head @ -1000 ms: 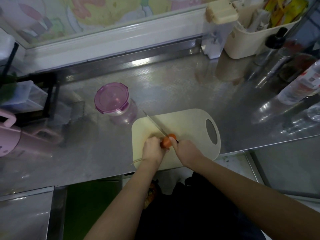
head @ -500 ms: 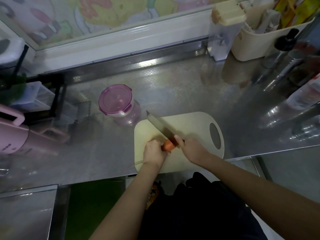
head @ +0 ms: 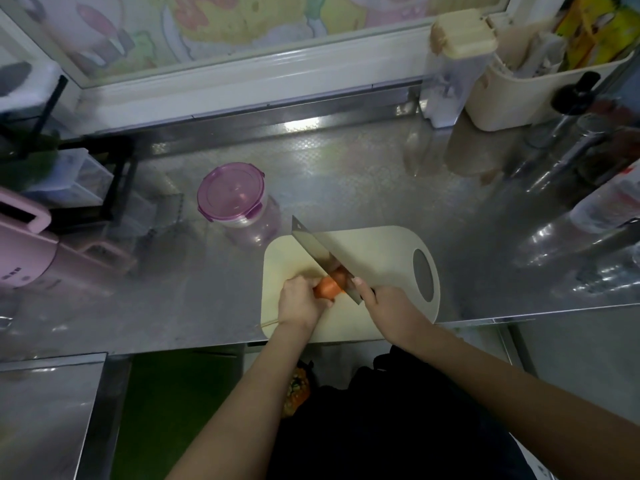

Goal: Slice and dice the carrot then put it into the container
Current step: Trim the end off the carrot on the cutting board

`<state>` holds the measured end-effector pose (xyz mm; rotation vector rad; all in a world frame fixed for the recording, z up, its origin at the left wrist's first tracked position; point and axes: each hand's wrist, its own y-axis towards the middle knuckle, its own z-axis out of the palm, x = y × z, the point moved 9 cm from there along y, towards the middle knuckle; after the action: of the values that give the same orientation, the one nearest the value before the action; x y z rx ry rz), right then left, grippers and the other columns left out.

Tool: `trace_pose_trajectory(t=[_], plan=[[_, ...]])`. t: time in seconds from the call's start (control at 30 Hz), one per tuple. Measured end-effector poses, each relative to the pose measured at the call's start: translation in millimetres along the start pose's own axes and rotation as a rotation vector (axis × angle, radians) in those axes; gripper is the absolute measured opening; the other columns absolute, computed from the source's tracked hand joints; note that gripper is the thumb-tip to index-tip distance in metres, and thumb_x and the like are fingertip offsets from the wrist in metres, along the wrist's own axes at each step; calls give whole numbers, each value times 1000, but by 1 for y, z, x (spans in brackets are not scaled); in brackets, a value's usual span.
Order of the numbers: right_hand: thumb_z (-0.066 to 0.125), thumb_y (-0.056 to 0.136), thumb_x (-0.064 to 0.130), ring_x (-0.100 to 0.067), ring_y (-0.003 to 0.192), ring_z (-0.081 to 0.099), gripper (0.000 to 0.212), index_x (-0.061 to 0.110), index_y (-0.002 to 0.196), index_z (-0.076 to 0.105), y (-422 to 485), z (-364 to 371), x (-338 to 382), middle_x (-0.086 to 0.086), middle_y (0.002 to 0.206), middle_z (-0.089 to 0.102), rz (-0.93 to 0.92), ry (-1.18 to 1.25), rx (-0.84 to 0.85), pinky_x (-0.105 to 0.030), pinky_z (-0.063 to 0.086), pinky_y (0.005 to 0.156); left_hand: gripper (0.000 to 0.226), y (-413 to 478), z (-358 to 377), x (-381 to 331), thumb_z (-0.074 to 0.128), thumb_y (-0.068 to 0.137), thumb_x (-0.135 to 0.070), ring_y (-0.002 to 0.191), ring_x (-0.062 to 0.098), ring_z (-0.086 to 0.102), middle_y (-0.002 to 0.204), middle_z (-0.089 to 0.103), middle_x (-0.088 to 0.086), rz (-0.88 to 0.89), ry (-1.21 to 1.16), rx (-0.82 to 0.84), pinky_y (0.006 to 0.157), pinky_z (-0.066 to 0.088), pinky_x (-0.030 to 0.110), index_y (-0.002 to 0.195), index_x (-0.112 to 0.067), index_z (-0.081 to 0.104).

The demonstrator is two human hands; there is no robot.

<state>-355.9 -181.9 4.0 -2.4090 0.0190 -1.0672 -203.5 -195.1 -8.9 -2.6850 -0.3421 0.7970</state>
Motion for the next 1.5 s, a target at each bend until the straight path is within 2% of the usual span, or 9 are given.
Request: trace_pose_trajectory(t=[0.37,0.47,0.6,0.67,0.77,0.87,0.93,1.07,1.5], plan=[[24,104,33,-24,72,51,46,-3,116,51,-4,5,3,-15,86,58,108,8,62,-34,41,73,28,-8,-2,0,75,74,-16,92,27,60,96,68,9,-44,22,-76,80,45,28,102,-17,71],[23,102,42,-20,63,47,54,-5,86,43,2,13,5,-3,67,45,67,-40,133,-32,41,72,23,-9,-2,-1,74,75,-13,93,29,59,96,67,12,-56,15,-88,81,45,30,98,-11,71],[27,103,36,-29,82,53,42,0,89,43,2,15,13,4,66,40,75,30,136,-29,40,65,21,-9,-1,0,72,76,-12,95,30,59,100,65,14,-76,19,-99,81,44,31,96,-6,69],[29,103,29,-33,92,56,39,-3,111,50,1,14,21,4,72,45,116,51,150,-26,35,60,21,-9,0,1,69,77,-12,96,30,58,102,65,15,-78,35,-113,83,45,32,97,-5,69],[32,101,13,-32,103,56,49,0,147,20,10,17,26,-15,103,56,136,1,167,-30,33,62,24,-10,0,-1,62,79,-10,99,31,57,104,63,16,-58,51,-140,85,44,33,102,-7,68],[27,104,31,-30,72,52,40,7,105,59,23,21,29,-4,68,46,79,45,154,-33,35,67,23,-10,1,1,60,81,-11,97,30,57,104,64,15,-63,60,-141,83,42,31,102,-8,69],[28,103,40,-26,59,43,52,13,62,46,26,18,31,-4,57,39,57,35,117,-32,36,67,22,-10,1,2,63,79,-13,95,28,57,102,65,13,-74,53,-133,84,43,31,99,-10,71],[27,104,32,-16,59,40,41,16,74,51,16,15,26,-2,66,41,54,78,143,-31,36,68,19,-8,1,4,70,74,-17,88,26,60,94,67,11,-99,37,-111,80,47,31,93,-11,72],[19,100,51,-25,77,52,52,17,63,35,-4,15,-12,-14,80,52,-12,-186,221,-35,46,77,24,-6,1,4,73,73,-20,89,25,62,92,70,9,-84,-6,-108,78,48,28,97,-19,74]])
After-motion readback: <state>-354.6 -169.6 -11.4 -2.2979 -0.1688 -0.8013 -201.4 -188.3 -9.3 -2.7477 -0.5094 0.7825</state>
